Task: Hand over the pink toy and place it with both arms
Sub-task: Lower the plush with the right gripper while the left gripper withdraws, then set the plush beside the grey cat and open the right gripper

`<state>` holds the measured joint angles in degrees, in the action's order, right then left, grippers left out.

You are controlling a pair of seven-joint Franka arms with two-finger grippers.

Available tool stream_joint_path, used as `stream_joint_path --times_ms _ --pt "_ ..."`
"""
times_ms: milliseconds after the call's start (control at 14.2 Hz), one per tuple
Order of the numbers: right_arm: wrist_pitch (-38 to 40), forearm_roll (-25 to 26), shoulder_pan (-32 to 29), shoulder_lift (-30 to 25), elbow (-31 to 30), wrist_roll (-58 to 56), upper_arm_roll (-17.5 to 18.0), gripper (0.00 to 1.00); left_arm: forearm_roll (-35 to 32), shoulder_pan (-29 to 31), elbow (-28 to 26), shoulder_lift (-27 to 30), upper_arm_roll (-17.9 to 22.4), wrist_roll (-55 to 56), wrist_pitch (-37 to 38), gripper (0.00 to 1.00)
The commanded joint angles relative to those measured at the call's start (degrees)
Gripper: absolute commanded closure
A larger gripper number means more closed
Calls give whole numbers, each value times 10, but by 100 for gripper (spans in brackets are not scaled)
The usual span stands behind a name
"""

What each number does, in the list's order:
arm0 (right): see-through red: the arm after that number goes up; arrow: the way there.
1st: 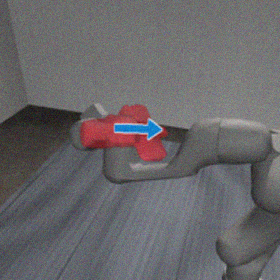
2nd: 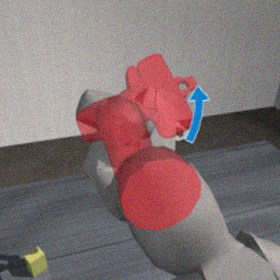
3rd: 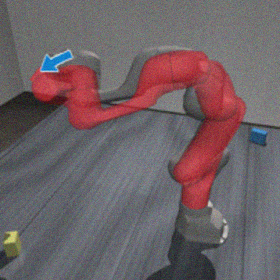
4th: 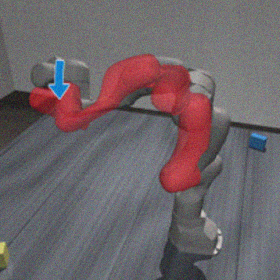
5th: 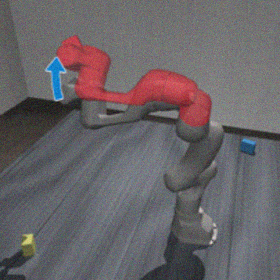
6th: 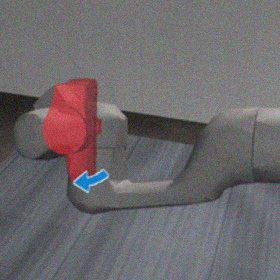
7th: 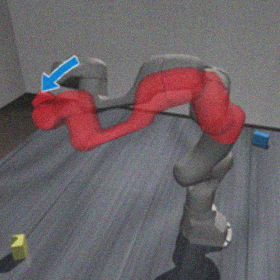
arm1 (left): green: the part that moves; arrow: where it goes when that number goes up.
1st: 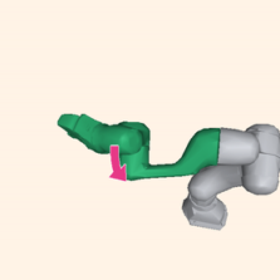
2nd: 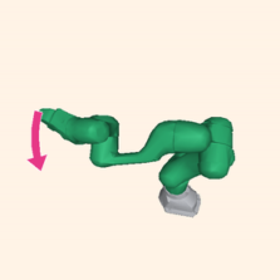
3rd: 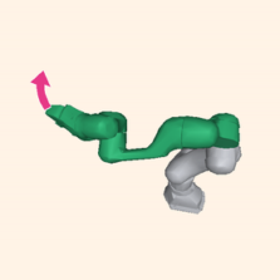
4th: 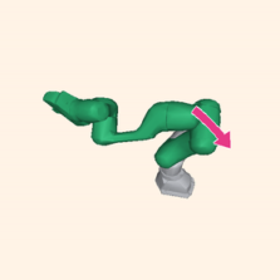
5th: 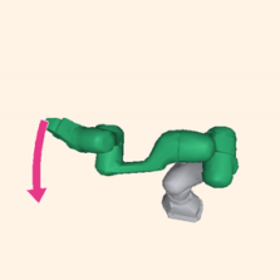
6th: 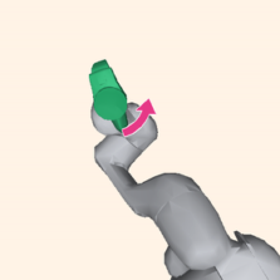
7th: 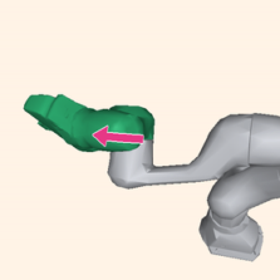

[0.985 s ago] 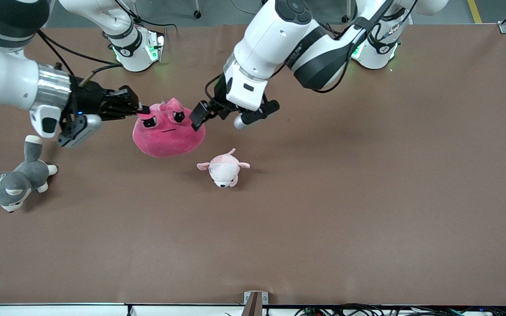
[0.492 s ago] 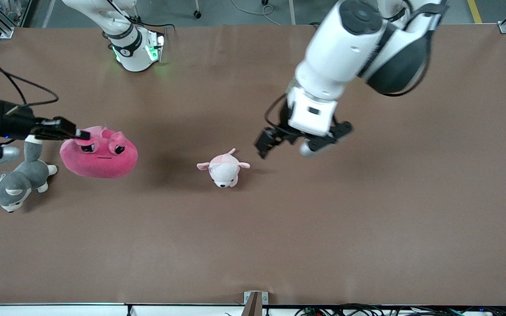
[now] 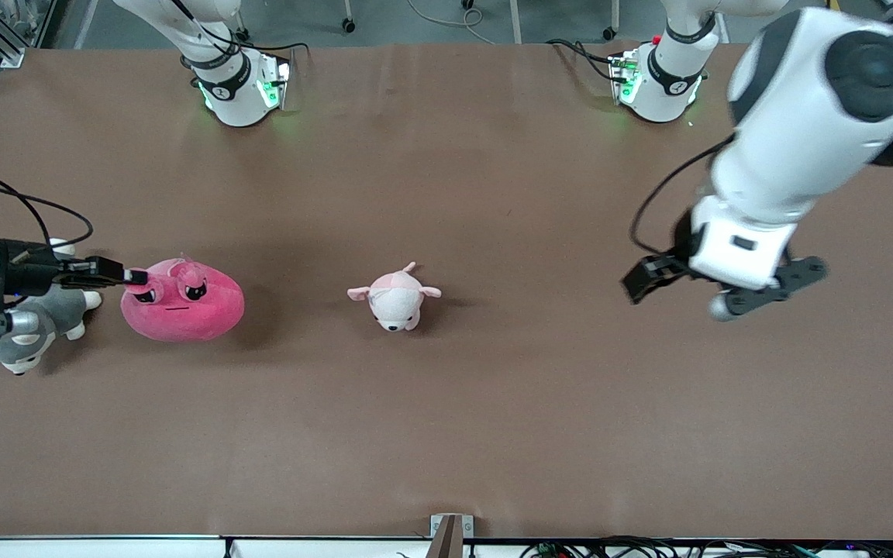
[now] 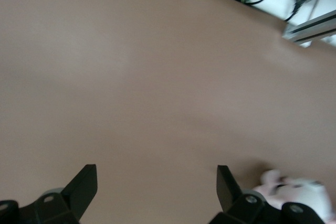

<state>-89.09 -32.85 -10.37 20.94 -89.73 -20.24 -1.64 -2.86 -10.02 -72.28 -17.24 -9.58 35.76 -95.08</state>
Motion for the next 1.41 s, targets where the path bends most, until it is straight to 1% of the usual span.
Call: stream_joint_path --times_ms 0,70,141,211,281,352,563,704,774,985,1196,1337 --pt "12 -8 -23 40 42 -19 10 99 -3 57 -9 36 -7 -123 41 0" --pt "13 -11 -28 48 45 -20 12 99 -3 82 -9 46 -10 -160 58 0" --pt "15 -23 -32 55 45 -21 12 99 -2 90 -9 56 -9 -177 75 0" --pt "25 -52 -37 66 45 -20 11 99 -3 90 -9 69 0 -185 101 0" --pt "30 -75 -46 76 46 -20 11 99 -7 88 -10 75 19 -194 109 0" --pt "30 -82 -49 83 46 -21 11 99 -3 84 -19 92 32 -214 115 0" --pt "30 -83 -49 90 46 -23 11 99 -1 91 -50 127 40 -298 142 0" --pt "30 -83 -49 98 46 -35 11 99 4 91 -94 161 55 -322 140 0" --pt "30 -84 -49 103 46 -37 11 99 7 92 -109 174 56 -333 139 0" --pt "28 -84 -47 117 47 -41 12 99 9 96 -123 181 62 -352 138 0" --pt "28 -85 -47 125 47 -40 13 99 9 109 -125 188 59 -352 134 0" --pt "28 -85 -45 130 47 -40 13 99 8 113 -137 195 58 -352 127 0"
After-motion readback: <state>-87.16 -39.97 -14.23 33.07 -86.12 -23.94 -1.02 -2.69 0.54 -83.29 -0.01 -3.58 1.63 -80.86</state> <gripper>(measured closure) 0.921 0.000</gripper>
